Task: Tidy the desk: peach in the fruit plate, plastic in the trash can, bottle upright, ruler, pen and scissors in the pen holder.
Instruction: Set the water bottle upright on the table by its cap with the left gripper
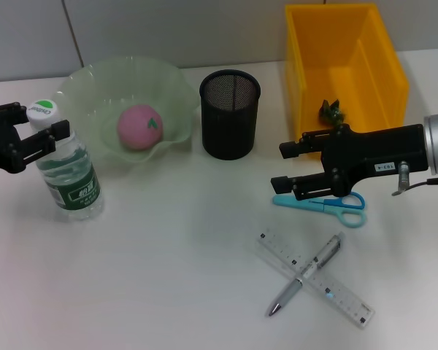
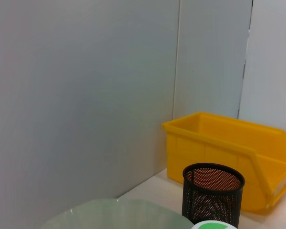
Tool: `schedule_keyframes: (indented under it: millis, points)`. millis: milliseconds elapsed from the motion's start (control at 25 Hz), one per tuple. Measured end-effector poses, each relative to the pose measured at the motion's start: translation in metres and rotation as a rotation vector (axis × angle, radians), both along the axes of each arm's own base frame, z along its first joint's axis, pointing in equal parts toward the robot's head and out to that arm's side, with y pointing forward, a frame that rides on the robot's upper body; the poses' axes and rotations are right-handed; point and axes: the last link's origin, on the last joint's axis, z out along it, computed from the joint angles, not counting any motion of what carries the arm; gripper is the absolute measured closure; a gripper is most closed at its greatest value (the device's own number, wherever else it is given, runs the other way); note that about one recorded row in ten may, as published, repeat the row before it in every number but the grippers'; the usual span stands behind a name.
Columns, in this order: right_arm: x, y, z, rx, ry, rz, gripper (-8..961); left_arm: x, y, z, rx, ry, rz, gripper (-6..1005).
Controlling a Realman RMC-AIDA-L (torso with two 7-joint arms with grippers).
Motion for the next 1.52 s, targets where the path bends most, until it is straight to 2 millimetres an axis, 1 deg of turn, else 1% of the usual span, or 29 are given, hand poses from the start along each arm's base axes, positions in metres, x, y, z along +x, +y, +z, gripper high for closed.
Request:
schedule_keyframes:
  millis: [1360, 1520]
  points:
    - [-0.0015, 0.0018, -0.0005, 0.002, -0.001, 0.002, 248, -0.0016, 0.0023, -0.0004, 0.006, 0.006, 0.019, 555]
    - [-0.0022, 0.0022, -0.0007, 0.002, 0.000, 0.003, 248, -0.0020, 0.0026, -0.0006, 0.006, 0.008, 0.023, 495]
